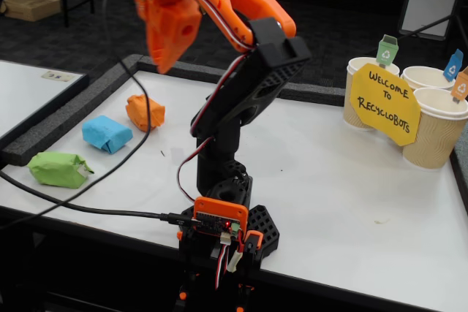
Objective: Sort rubbish by color.
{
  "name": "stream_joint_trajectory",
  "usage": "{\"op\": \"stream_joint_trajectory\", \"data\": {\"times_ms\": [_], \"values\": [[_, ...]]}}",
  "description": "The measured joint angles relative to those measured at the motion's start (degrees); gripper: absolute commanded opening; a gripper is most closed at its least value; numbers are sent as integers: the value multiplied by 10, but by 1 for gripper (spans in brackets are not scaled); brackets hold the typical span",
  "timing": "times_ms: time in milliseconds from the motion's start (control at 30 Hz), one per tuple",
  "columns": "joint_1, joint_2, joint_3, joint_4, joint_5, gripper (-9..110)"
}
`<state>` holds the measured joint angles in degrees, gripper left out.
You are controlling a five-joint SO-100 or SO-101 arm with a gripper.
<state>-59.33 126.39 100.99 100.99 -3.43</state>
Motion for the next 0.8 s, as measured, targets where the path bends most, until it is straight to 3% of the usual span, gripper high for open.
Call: {"op": "stream_joint_trajectory", "data": {"times_ms": [267,567,800], "values": [[-207,-1,0,0,-28,0],[-224,-7,0,-33,-28,0],[-203,-117,-36,-74,-28,0]]}}
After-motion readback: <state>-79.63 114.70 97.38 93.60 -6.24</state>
